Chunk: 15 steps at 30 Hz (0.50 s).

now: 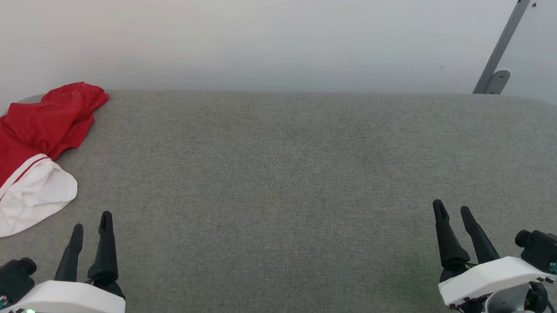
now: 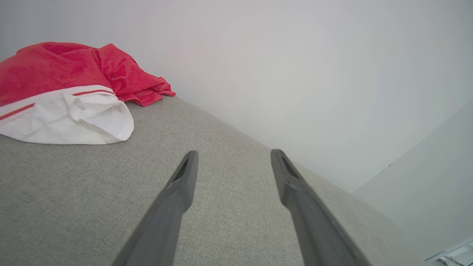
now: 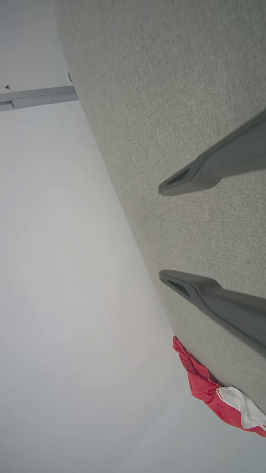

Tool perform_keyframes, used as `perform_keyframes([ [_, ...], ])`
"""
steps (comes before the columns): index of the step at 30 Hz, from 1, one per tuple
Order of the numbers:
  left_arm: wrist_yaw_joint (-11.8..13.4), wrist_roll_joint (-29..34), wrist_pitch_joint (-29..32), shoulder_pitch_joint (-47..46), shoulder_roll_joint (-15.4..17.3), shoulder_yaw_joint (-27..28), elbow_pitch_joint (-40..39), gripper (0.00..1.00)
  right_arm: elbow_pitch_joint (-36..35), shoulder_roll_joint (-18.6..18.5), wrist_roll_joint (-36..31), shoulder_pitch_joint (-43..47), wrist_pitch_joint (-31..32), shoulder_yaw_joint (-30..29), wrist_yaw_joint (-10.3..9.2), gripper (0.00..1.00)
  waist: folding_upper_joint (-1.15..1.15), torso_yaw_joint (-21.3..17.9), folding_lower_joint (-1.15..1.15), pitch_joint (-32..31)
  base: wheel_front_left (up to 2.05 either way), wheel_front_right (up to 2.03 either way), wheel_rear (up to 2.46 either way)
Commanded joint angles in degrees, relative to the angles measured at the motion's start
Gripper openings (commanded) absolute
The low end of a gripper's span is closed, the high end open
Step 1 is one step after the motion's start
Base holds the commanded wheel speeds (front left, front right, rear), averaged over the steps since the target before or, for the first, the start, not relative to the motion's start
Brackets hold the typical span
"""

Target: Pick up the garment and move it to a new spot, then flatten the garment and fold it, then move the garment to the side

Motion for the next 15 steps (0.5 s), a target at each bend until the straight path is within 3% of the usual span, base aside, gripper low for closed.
perform_keyframes([
  [1, -0.3, 1.5, -0.4, 0.1, 0.5, -0.1, -0.8, 1.00, -0.7, -0.4, -1.1, -1.2, -0.5, 0.2, 0.01, 1.00, 0.00, 0.0, 0.00, 0.0, 0.00, 0.00, 0.00],
  [15, -0.5, 8.6, -2.4, 1.1, 0.9, -0.7, -2.4, 1.00, -1.5, -0.9, -8.5, -1.2, -2.3, 1.1, 0.02, 1.00, 0.00, 0.0, 0.00, -0.1, 0.00, 0.00, 0.00],
])
